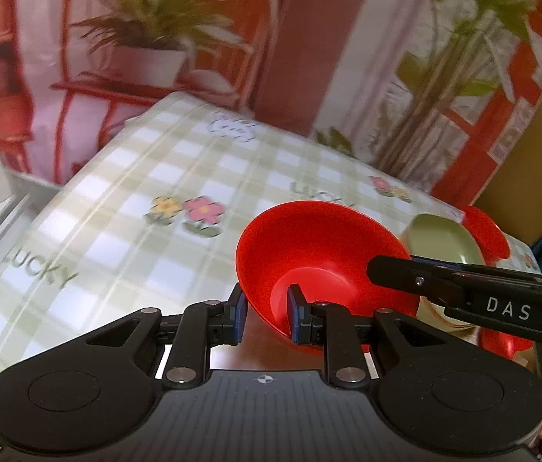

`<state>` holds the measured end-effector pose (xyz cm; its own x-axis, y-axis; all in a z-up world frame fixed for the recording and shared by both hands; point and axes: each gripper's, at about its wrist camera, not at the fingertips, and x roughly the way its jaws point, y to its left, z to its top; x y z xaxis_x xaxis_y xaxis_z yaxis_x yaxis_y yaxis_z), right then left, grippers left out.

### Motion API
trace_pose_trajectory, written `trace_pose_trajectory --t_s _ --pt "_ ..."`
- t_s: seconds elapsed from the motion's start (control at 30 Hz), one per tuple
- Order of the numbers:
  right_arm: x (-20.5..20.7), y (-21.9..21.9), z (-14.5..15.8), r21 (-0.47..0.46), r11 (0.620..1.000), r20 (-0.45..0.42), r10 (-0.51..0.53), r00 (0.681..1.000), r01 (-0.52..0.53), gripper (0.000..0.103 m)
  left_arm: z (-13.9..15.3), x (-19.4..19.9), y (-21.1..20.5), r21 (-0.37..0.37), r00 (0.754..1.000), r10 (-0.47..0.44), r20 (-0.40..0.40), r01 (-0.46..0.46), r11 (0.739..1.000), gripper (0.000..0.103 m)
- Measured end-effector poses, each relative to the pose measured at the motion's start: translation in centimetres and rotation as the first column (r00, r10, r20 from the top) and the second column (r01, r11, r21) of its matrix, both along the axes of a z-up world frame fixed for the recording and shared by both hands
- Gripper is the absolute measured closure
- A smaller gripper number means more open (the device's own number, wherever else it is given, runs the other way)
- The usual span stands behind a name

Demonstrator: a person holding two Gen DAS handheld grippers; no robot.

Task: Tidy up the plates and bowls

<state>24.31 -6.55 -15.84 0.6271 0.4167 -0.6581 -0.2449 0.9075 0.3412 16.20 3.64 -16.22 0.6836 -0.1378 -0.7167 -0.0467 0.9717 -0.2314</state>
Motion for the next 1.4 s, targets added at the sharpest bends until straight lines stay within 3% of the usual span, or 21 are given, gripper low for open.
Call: trace_pose_trajectory --t_s 0.87,1.4 --pt "-2.9 -13.1 0.7 0.089 0.965 0.035 -0.251 0.967 0.247 0.081 1.0 3.1 -11.2 0.013 0.977 -0.215 0.012 0.215 0.977 0.080" --pt "-5.7 -19.5 1.4 0.076 0.934 0.048 -0.353 0.934 0.349 0.081 1.3 3.7 -17.0 -0.016 0.946 -0.323 0.020 0.323 0.946 0.080"
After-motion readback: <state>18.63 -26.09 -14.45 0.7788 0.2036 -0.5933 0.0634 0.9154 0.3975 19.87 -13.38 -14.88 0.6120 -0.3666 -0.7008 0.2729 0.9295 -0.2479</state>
